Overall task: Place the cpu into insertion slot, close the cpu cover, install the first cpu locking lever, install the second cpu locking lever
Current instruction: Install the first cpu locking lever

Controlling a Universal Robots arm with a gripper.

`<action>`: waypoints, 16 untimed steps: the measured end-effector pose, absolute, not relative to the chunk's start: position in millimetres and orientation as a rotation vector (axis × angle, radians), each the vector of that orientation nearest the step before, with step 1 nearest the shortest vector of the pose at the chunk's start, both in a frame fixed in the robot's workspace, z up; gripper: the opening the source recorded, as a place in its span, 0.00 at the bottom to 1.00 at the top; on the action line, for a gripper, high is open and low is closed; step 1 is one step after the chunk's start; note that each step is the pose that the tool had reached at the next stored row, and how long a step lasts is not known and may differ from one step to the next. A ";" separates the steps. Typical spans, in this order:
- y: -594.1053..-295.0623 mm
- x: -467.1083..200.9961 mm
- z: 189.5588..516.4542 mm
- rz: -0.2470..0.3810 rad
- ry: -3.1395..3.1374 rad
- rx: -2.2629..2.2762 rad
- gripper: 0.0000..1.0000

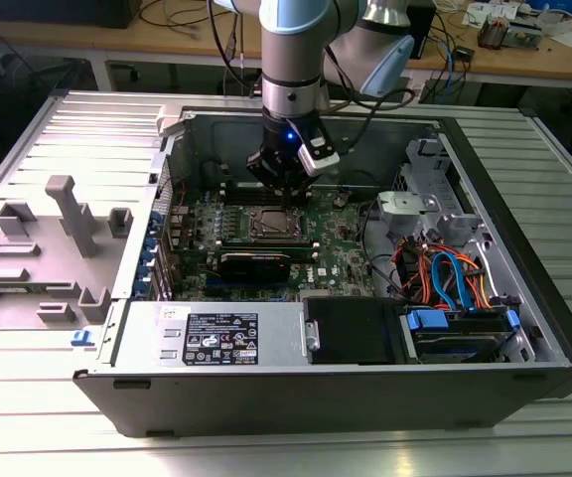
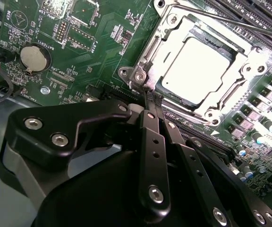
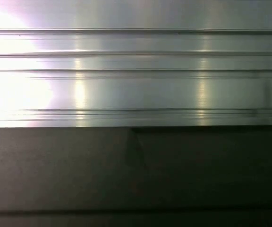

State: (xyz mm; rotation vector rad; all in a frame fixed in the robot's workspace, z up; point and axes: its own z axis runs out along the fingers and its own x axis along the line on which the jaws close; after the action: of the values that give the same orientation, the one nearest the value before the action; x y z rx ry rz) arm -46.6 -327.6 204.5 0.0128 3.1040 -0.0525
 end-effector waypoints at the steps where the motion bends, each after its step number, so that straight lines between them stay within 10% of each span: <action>1: -327.7 -46.6 204.2 -0.053 3.104 0.013 0.11; 16: -327.3 -46.5 205.1 -0.052 3.104 0.013 0.11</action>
State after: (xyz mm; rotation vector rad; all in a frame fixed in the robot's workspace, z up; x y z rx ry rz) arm -46.5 -327.3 205.1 0.0129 3.1036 -0.0516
